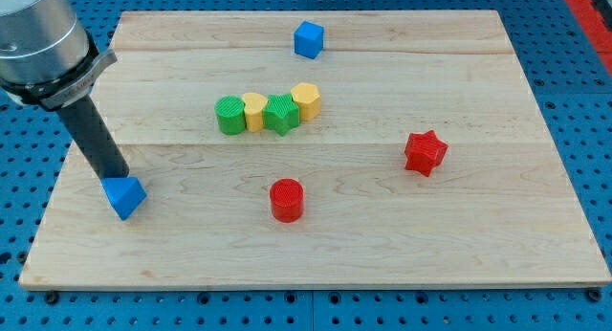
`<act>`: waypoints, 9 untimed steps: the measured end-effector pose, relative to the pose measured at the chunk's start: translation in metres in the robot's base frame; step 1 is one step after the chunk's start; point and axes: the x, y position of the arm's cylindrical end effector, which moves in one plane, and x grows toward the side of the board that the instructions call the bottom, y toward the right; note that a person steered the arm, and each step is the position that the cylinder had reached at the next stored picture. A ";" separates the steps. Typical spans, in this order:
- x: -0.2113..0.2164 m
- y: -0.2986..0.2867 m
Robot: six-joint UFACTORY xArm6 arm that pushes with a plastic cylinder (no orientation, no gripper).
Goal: Form a group of red blocks and triangle below the heart
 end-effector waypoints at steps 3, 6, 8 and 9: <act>0.047 0.009; 0.061 -0.008; 0.105 0.062; 0.107 0.104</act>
